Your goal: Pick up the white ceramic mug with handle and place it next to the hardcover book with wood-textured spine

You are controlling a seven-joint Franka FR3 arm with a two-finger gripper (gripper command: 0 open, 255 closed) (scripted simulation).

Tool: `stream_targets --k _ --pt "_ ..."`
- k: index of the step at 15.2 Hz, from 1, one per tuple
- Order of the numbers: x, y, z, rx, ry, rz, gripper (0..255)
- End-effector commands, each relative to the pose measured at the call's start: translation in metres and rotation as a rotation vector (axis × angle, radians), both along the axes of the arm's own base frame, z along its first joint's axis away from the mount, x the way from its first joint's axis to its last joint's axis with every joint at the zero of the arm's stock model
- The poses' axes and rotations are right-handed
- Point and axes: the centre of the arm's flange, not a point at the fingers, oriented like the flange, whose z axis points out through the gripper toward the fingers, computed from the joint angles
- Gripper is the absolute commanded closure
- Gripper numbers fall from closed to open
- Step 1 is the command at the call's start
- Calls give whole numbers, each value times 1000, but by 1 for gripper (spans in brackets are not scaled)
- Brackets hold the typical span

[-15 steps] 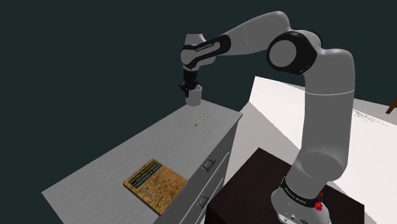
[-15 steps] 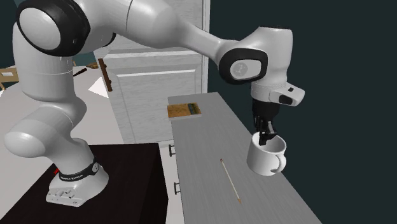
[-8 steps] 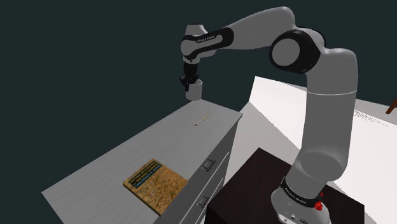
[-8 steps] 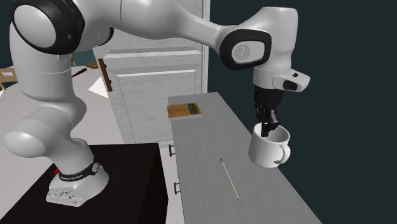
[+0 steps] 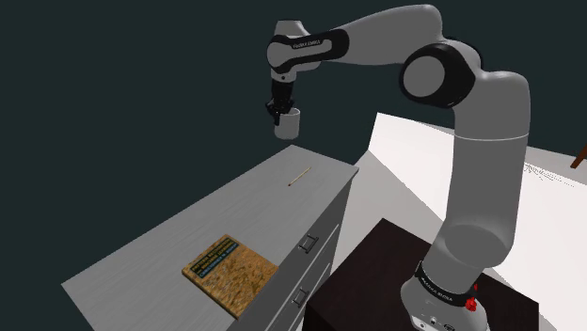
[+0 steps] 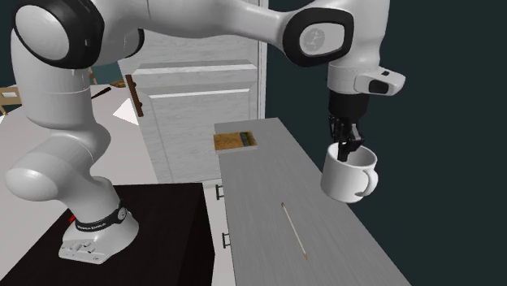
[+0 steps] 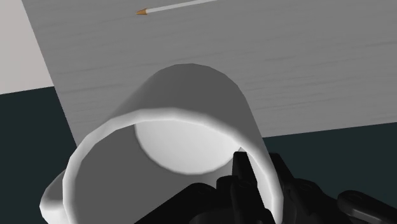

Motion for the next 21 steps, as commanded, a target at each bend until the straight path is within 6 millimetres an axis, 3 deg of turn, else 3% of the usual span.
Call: stream_targets --k 1,2,21 --pt "-1 0 11 0 0 0 255" --pt "-1 0 15 0 0 0 255" --pt "-95 233 16 0 0 0 255"
